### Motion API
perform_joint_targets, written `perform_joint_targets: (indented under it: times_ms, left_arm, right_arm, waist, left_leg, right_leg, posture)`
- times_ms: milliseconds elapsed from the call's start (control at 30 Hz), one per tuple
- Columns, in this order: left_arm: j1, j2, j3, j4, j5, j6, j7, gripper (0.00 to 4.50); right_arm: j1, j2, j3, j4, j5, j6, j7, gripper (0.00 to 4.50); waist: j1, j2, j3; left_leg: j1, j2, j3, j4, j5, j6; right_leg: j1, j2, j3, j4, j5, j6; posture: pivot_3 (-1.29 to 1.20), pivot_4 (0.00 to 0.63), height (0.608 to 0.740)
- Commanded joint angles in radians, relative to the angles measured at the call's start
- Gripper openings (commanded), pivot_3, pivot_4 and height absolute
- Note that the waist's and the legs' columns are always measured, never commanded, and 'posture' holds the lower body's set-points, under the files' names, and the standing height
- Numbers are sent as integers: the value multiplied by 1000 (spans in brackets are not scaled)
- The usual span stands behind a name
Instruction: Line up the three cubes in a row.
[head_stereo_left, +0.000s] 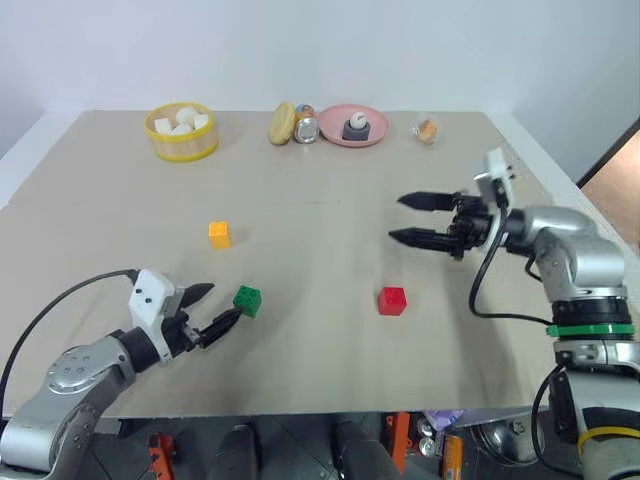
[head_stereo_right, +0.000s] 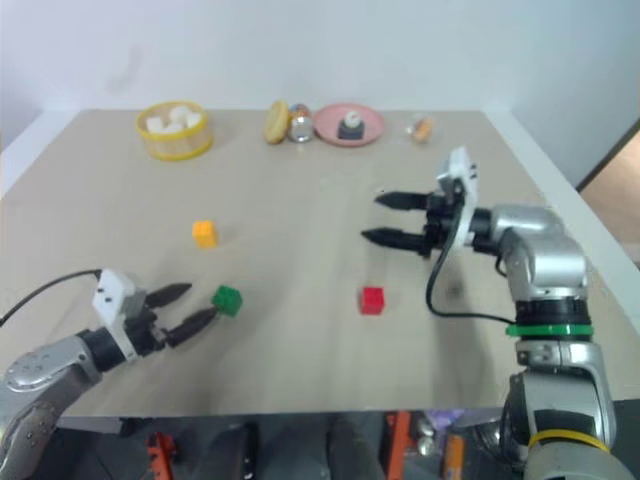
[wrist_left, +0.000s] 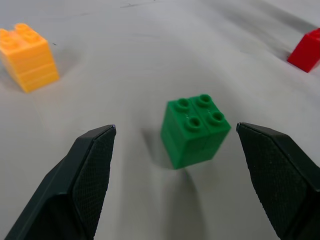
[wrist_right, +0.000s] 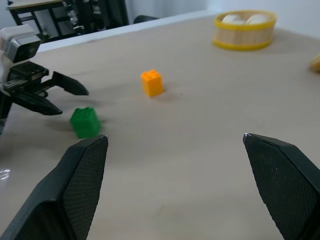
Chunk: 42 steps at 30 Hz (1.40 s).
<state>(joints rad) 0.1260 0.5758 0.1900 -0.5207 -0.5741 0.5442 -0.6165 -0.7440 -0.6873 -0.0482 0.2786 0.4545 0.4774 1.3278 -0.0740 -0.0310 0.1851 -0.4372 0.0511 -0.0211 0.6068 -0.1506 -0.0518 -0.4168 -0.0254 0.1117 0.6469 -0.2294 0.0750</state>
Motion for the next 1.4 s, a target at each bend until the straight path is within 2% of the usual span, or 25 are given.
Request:
perform_joint_targets:
  times_ms: [33, 300, 733, 833, 1000, 1367, 1400]
  left_arm:
    - [-2, -11, -15, -21, 1, -14, 2, 4016]
    - [-37, -29, -66, -13, 3, 7, 7, 4016]
    - [-61, -57, -200, 44, 162, 19, 102, 4016]
    - [-67, -66, -204, 53, 171, 20, 103, 4016]
    - [-100, -87, -206, 76, 182, 33, 114, 4016]
    - [-137, -98, -209, 106, 199, 33, 116, 4016]
    - [-142, -103, -206, 110, 195, 31, 117, 3755]
  right_arm:
    - [-7, 0, -17, -68, 33, 13, -5, 4485]
    - [12, -9, -27, -126, 70, 54, -4, 4485]
    - [121, -19, -42, -275, 130, 106, -52, 4485]
    - [140, -28, -40, -307, 151, 130, -50, 4485]
    - [245, -92, 9, -406, 149, 103, 39, 4485]
    - [219, -75, 20, -367, 141, 74, 20, 4485]
    - [219, -74, 20, -364, 139, 70, 19, 4497]
  waist:
    - [0, 0, 0]
    - [0, 0, 0]
    - [0, 0, 0]
    - [0, 0, 0]
    - [9, 0, -1]
    - [5, 0, -1]
    - [5, 0, -1]
  left_leg:
    - [0, 0, 0, 0, 0, 0]
    - [0, 0, 0, 0, 0, 0]
    - [0, 0, -1, 1, 0, 0]
    - [0, 0, -1, 1, 0, 0]
    - [0, 0, -1, 2, 0, 0]
    - [1, 0, -1, 6, 1, 0]
    - [1, 0, -1, 6, 1, 0]
  right_leg:
    - [0, 0, 0, 0, 0, 0]
    - [0, 1, 0, 0, 1, 0]
    - [0, 1, 0, 0, 1, 0]
    - [0, 1, 0, 0, 1, 0]
    - [1, 0, 0, 0, 1, 1]
    - [0, 0, 0, 0, 6, -1]
    - [0, 0, 0, 0, 6, -1]
  posture:
    - [0, 150, 740]
    - [0, 150, 740]
    - [0, 150, 740]
    - [0, 150, 740]
    - [0, 150, 740]
    - [0, 150, 740]
    - [0, 150, 740]
